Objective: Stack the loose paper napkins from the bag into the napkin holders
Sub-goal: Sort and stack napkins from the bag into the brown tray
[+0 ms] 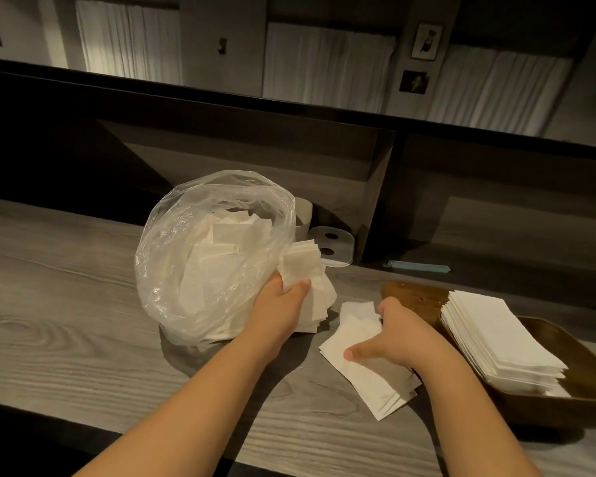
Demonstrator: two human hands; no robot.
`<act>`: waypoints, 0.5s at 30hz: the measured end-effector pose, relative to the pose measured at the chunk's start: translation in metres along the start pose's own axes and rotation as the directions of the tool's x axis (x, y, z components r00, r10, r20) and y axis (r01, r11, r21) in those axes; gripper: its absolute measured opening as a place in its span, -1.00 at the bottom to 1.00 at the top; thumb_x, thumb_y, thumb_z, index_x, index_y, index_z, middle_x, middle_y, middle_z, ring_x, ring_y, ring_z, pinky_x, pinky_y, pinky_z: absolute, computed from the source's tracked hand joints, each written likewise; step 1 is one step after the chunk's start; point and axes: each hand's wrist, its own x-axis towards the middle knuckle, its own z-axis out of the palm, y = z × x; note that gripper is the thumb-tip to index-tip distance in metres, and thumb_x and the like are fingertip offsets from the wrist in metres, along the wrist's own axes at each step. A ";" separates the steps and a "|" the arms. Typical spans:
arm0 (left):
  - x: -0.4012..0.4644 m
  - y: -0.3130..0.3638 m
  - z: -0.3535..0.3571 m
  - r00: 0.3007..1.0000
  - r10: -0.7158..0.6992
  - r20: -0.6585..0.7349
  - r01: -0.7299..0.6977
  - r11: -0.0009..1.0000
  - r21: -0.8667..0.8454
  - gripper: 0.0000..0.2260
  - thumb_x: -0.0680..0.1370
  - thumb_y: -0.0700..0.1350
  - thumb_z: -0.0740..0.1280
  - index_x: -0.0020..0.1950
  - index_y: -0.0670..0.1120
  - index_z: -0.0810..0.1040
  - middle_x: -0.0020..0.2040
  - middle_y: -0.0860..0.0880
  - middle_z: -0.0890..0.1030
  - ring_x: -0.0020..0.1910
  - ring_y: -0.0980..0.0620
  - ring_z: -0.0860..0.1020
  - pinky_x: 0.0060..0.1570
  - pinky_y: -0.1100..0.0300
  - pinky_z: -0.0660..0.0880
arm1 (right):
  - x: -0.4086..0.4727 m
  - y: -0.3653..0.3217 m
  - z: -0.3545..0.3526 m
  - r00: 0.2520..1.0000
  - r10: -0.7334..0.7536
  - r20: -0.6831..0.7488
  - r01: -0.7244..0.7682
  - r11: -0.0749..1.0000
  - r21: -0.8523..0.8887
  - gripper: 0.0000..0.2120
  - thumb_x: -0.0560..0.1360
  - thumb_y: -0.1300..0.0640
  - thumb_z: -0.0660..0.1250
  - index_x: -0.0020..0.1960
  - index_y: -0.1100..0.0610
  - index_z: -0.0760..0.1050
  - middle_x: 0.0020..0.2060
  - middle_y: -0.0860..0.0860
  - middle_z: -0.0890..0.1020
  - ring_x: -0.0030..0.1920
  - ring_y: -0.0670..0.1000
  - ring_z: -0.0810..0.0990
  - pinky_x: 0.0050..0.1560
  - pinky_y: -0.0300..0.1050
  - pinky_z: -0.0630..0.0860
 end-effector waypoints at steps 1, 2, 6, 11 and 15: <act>0.000 0.001 0.000 0.999 -0.035 0.001 0.035 0.997 -0.067 -0.84 0.64 -0.09 0.26 0.20 0.09 0.40 0.01 0.11 0.52 -0.06 0.14 0.49 -0.22 0.23 0.44 | 0.000 0.000 -0.001 1.000 0.017 -0.002 -0.017 0.999 -0.034 -0.01 0.29 -0.17 0.58 0.51 0.13 0.14 0.34 0.05 0.44 0.21 0.05 0.50 -0.09 -0.21 0.46; 0.000 0.002 0.000 0.998 -0.070 0.005 0.070 0.990 -0.125 -0.84 0.64 -0.10 0.27 0.19 0.09 0.42 0.04 0.08 0.54 -0.02 0.08 0.51 -0.19 0.17 0.48 | -0.001 -0.001 -0.001 0.999 0.040 0.005 -0.039 0.997 -0.063 -0.03 0.30 -0.22 0.55 0.50 0.15 0.17 0.27 0.05 0.48 0.12 0.01 0.52 -0.16 -0.25 0.45; -0.001 0.006 0.001 0.986 -0.158 0.056 0.167 0.951 -0.260 -0.90 0.62 -0.13 0.30 0.07 0.08 0.50 0.09 -0.03 0.60 0.08 -0.09 0.55 0.07 -0.08 0.55 | 0.005 -0.001 0.004 0.999 0.023 -0.022 -0.025 0.997 -0.073 -0.43 0.38 -0.42 0.34 0.04 0.07 0.46 -0.20 -0.05 0.46 -0.27 -0.11 0.42 -0.35 -0.26 0.32; -0.005 0.009 0.000 0.957 -0.212 0.199 0.275 0.880 -0.387 -0.85 0.62 -0.16 0.30 0.18 -0.06 0.53 -0.02 -0.10 0.67 0.01 -0.14 0.62 -0.01 -0.07 0.60 | 0.002 -0.008 0.002 0.895 -0.108 -0.432 0.240 0.935 0.263 -0.63 0.64 -0.13 0.12 0.00 0.13 0.53 -0.11 0.05 0.58 -0.07 0.01 0.54 -0.06 -0.09 0.49; -0.011 0.013 0.000 0.921 -0.258 0.292 0.372 0.804 -0.464 -0.92 0.64 -0.09 0.25 0.09 -0.05 0.51 -0.18 -0.09 0.73 -0.06 -0.14 0.65 -0.08 -0.03 0.60 | -0.008 -0.019 0.000 0.919 -0.187 -0.347 0.342 0.815 0.467 -0.78 0.59 0.04 0.30 -0.13 0.16 0.55 -0.23 0.06 0.57 -0.18 -0.01 0.51 -0.23 -0.21 0.39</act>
